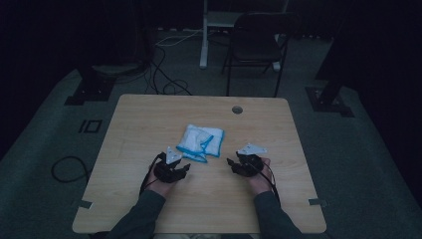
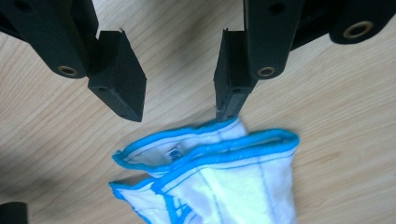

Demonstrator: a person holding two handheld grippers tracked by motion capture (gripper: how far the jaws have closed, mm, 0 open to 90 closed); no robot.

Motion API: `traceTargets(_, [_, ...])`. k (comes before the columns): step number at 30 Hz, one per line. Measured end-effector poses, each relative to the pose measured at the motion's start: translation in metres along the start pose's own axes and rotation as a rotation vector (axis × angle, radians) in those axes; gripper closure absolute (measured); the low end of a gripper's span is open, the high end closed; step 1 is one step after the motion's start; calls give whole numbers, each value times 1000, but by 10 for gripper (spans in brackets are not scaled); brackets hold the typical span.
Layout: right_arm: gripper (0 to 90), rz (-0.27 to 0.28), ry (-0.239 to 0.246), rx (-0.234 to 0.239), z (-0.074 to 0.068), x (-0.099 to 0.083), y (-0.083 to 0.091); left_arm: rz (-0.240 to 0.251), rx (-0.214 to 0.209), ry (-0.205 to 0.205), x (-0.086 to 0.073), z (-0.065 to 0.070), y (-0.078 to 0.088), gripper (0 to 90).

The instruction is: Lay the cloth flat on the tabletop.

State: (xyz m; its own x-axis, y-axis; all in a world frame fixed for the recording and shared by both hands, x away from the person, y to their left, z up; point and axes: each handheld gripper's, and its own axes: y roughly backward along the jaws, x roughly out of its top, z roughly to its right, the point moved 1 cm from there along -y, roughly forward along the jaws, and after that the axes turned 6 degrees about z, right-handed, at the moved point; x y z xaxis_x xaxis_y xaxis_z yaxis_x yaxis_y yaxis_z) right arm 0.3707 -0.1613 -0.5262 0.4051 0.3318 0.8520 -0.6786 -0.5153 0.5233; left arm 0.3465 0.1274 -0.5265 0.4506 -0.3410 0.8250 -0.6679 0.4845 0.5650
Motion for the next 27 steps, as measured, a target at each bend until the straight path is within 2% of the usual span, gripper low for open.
traceTargets(4, [502,6,13,-1,-4,4,-5,-3,-11,-22,3,5,-5,538])
traceTargets(13, [545,22,31,3,-8,10,-14,-4,-24,-36,6,12,-13,540])
traceTargets(21, [559,9,57,10,-10,14,-27,-5,-38,-45,10,18,-19,547])
traceTargets(27, [526,-14,67,37,-13,18,-40,-5,-40,-55,10,19,-20,546])
